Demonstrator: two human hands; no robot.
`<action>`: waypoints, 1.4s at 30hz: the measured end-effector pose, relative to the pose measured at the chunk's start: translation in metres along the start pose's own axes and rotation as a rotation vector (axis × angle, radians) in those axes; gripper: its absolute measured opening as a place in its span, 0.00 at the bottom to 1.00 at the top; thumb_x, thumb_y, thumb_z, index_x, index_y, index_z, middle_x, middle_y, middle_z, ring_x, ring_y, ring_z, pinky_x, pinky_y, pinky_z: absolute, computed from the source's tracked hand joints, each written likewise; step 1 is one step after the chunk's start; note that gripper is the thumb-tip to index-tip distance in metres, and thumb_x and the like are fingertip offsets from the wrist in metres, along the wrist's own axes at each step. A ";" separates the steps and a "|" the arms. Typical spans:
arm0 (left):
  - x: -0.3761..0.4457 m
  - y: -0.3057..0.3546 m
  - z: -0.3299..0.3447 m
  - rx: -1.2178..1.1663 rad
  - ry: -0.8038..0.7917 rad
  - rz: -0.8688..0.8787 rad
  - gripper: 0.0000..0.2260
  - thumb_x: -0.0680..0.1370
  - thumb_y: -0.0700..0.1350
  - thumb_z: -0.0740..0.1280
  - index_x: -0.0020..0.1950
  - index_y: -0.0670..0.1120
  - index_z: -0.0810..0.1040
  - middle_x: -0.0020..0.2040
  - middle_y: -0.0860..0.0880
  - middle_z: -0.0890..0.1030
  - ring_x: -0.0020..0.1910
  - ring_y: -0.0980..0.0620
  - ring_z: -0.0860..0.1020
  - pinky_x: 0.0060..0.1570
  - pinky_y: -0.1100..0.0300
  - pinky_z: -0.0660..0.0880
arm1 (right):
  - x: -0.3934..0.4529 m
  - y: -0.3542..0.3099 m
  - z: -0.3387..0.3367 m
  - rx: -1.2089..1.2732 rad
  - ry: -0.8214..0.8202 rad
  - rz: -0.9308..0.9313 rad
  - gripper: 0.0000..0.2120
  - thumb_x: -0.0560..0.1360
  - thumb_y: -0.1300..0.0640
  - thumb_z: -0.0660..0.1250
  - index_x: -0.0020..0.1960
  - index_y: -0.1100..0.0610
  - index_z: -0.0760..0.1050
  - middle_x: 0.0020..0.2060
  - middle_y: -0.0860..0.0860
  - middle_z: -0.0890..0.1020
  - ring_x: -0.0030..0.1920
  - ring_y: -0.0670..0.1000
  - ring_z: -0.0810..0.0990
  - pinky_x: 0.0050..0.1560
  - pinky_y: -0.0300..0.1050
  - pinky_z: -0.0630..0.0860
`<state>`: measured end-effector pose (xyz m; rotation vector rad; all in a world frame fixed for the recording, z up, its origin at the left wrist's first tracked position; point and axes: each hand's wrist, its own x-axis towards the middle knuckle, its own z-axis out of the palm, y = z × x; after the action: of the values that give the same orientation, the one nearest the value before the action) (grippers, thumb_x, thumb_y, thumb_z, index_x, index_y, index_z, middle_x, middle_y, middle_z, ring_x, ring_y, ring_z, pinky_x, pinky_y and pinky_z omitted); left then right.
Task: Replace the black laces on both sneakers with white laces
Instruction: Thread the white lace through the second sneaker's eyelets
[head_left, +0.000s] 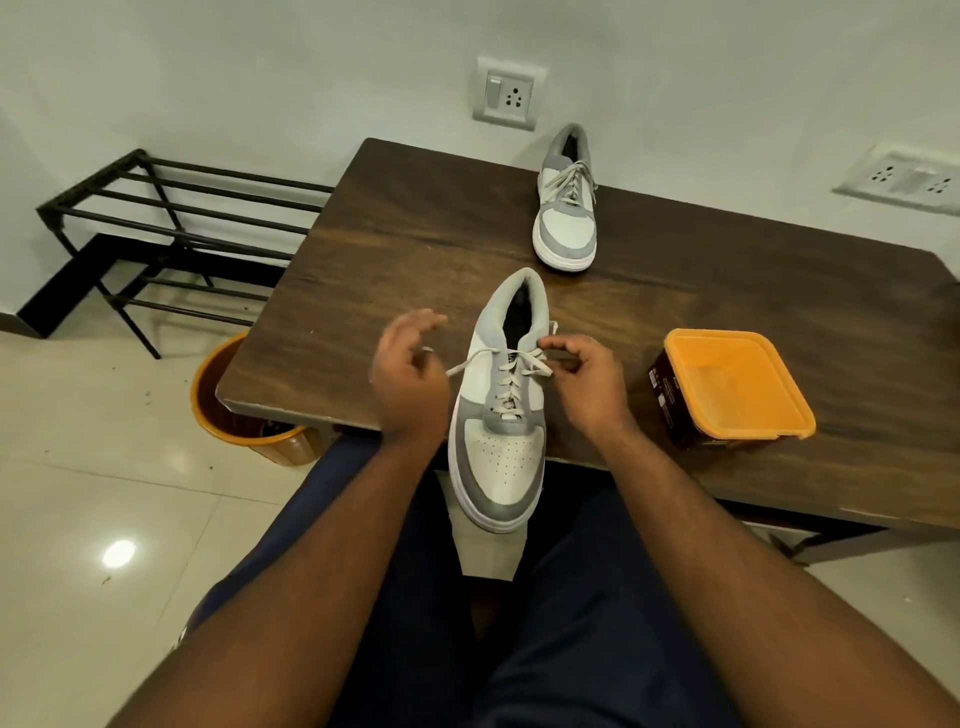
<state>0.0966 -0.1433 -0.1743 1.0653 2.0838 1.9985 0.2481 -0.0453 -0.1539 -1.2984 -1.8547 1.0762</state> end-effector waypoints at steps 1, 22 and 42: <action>-0.004 0.003 0.008 0.017 -0.113 0.026 0.19 0.72 0.29 0.62 0.57 0.44 0.81 0.55 0.53 0.79 0.55 0.54 0.79 0.53 0.51 0.79 | 0.000 -0.001 0.001 -0.067 0.015 -0.048 0.14 0.72 0.70 0.70 0.53 0.56 0.82 0.52 0.49 0.80 0.51 0.48 0.81 0.55 0.38 0.78; 0.001 0.012 0.030 0.101 -0.213 -0.601 0.23 0.76 0.58 0.69 0.34 0.39 0.77 0.32 0.44 0.79 0.32 0.47 0.76 0.36 0.53 0.75 | -0.006 -0.018 0.025 0.477 0.142 0.583 0.15 0.73 0.48 0.73 0.37 0.59 0.77 0.34 0.54 0.80 0.34 0.51 0.78 0.41 0.49 0.78; 0.004 0.055 0.051 -0.667 0.126 -0.960 0.08 0.75 0.37 0.63 0.37 0.44 0.71 0.29 0.49 0.73 0.27 0.52 0.71 0.30 0.60 0.71 | 0.009 -0.045 0.037 1.031 0.185 0.671 0.14 0.80 0.61 0.61 0.63 0.64 0.75 0.36 0.51 0.82 0.39 0.47 0.80 0.58 0.48 0.78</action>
<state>0.1420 -0.1024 -0.1311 -0.1704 1.3162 1.9295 0.1942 -0.0548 -0.1313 -1.2647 -0.4822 1.8173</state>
